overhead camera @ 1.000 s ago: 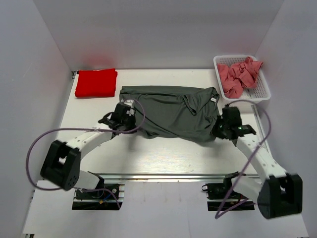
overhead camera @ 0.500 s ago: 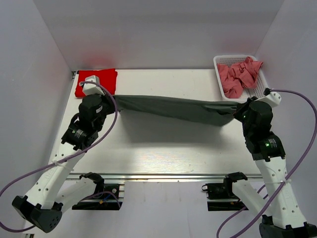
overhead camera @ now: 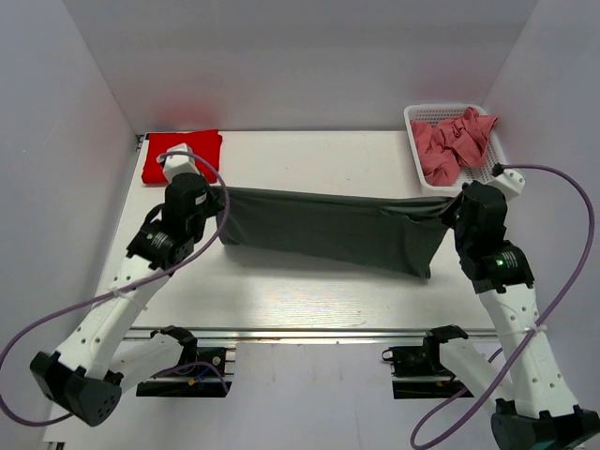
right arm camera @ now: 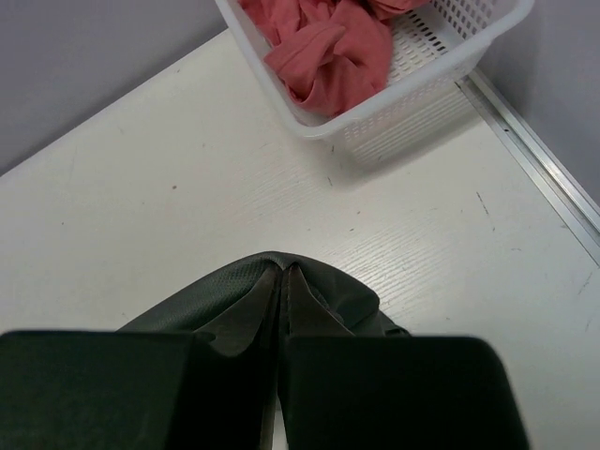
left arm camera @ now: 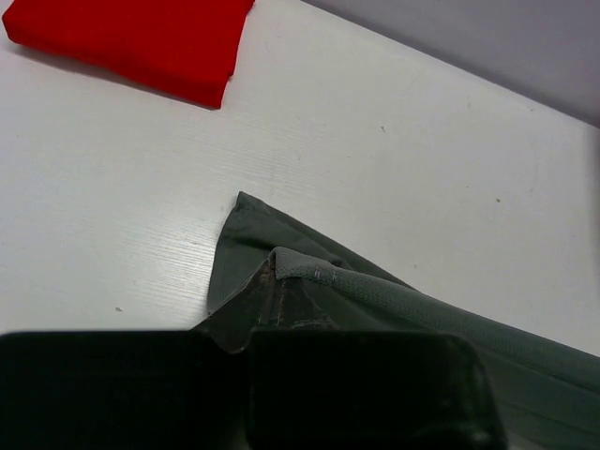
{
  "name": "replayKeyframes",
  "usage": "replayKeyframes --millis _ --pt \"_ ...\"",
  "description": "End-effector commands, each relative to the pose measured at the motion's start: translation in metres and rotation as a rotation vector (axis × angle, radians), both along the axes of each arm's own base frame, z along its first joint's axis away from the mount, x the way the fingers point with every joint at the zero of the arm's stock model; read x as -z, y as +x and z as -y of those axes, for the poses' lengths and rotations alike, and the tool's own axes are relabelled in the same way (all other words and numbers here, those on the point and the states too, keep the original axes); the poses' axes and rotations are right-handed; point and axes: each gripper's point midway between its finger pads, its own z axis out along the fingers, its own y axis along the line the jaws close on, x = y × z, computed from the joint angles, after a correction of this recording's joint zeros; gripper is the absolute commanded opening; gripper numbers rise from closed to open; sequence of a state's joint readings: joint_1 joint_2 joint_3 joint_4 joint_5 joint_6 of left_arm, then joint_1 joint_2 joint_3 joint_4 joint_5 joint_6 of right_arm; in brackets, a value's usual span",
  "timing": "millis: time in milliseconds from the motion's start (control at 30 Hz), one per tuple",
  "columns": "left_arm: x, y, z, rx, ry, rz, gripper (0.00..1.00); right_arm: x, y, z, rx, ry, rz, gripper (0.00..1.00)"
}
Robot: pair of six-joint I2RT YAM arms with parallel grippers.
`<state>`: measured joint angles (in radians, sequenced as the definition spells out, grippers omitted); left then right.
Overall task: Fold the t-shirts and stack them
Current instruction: Flatten out the tshirt
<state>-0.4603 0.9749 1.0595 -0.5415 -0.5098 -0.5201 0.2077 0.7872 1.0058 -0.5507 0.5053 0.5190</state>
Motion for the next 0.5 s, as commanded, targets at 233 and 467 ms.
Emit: replayKeyframes --millis 233,467 --pt "-0.038 0.091 0.012 -0.056 0.148 0.048 0.0 -0.061 0.079 -0.012 -0.041 -0.086 0.118 0.0" --pt "-0.097 0.133 0.016 -0.038 0.158 0.121 0.0 -0.126 0.112 -0.003 -0.015 -0.185 0.214 0.0"
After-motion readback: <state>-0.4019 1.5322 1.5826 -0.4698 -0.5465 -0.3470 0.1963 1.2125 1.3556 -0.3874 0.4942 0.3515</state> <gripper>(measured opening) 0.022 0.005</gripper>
